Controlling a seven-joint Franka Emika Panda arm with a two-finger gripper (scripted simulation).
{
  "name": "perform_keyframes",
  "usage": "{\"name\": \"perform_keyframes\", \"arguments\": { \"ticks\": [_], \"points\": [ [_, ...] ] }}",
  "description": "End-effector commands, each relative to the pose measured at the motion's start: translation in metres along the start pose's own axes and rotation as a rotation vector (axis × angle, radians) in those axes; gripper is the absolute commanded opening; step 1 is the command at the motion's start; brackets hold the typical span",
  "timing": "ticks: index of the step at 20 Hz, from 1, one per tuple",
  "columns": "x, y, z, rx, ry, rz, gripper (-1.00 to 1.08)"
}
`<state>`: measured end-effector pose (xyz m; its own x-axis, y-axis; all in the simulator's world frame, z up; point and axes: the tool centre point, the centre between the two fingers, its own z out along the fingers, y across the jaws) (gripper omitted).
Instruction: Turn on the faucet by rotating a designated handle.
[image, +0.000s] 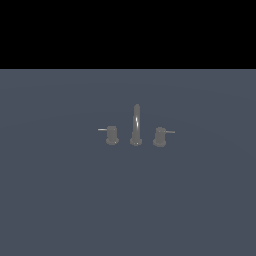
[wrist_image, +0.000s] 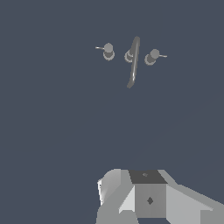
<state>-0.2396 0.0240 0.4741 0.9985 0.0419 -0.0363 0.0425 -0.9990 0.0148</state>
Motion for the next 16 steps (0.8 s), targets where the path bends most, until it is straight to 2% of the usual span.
{"name": "perform_keyframes", "arguments": {
  "ticks": [1,8,16],
  "points": [
    [0.007,0.001,0.002,0.001,0.0,0.024,-1.0],
    [0.042,0.009,0.012,0.007,0.002,0.144,-1.0],
    [0.104,0.028,0.039,0.017,0.005,0.366,-1.0]
  ]
}}
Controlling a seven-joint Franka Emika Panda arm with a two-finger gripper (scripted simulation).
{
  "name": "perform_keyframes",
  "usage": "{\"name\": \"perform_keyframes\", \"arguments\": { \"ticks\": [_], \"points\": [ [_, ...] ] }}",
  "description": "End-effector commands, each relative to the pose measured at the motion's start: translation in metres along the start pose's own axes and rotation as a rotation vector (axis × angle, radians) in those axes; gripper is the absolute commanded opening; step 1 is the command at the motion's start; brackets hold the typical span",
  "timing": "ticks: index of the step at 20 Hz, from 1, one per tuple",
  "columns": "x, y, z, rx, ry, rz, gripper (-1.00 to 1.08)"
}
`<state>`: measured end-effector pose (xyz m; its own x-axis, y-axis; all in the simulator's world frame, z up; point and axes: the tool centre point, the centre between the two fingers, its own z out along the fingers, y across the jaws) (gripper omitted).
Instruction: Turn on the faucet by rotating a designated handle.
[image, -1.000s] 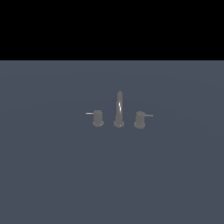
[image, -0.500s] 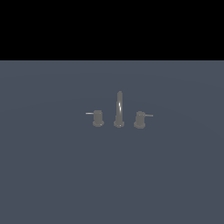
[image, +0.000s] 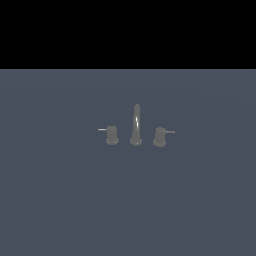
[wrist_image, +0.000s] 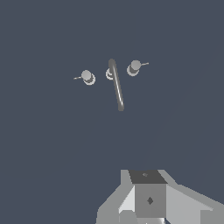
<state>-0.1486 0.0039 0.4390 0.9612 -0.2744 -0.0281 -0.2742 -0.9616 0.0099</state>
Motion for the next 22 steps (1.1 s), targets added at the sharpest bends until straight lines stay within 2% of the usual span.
{"name": "perform_keyframes", "arguments": {
  "ticks": [1,11,22],
  "points": [
    [0.022,0.0,0.011,0.003,0.001,0.076,-1.0],
    [0.105,0.008,0.068,0.014,0.003,0.381,-1.0],
    [0.183,0.028,0.153,0.022,0.006,0.717,-1.0]
  ]
}}
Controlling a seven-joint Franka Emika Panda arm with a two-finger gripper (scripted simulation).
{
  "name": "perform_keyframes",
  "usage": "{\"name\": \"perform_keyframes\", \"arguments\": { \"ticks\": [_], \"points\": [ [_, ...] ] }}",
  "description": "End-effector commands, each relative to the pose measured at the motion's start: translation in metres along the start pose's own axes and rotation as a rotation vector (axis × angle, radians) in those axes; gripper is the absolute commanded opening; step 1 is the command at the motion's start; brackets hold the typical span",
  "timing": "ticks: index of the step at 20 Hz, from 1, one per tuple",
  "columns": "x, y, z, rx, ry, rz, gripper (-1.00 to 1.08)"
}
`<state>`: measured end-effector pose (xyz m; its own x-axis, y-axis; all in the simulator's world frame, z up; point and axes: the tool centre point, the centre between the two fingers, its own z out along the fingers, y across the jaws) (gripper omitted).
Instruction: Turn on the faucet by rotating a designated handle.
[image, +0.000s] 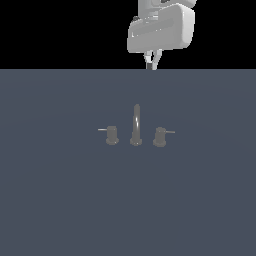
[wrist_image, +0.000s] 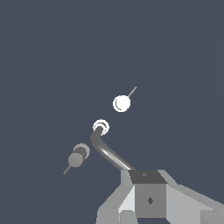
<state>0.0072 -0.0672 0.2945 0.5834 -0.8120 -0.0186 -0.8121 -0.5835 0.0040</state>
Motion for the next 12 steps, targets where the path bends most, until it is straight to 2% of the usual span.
{"name": "perform_keyframes", "arguments": {
  "ticks": [1,12],
  "points": [
    [0.016,-0.005,0.022,0.002,0.002,0.078,-1.0],
    [0.079,-0.013,0.129,0.007,0.008,0.414,-1.0]
  ]
}}
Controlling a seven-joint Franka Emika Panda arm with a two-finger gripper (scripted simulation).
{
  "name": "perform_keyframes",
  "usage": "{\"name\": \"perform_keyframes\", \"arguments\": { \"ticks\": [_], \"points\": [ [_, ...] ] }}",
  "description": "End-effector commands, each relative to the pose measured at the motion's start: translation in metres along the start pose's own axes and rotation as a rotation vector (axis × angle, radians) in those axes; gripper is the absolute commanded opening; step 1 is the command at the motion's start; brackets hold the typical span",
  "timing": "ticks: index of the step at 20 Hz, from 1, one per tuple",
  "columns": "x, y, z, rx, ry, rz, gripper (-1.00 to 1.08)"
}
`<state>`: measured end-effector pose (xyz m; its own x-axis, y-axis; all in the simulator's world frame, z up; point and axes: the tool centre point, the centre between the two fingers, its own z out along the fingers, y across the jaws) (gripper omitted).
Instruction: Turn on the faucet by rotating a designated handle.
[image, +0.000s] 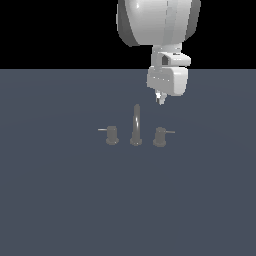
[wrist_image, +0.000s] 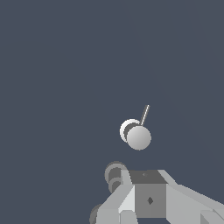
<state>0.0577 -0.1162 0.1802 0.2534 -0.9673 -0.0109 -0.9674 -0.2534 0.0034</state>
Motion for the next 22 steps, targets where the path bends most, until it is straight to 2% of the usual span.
{"name": "perform_keyframes", "arguments": {
  "ticks": [1,11,22],
  "points": [
    [0.012,-0.004,0.026,0.001,0.003,0.076,-1.0],
    [0.041,-0.007,0.098,0.004,0.009,0.276,-1.0],
    [0.048,-0.006,0.116,0.005,0.01,0.325,-1.0]
  ]
}}
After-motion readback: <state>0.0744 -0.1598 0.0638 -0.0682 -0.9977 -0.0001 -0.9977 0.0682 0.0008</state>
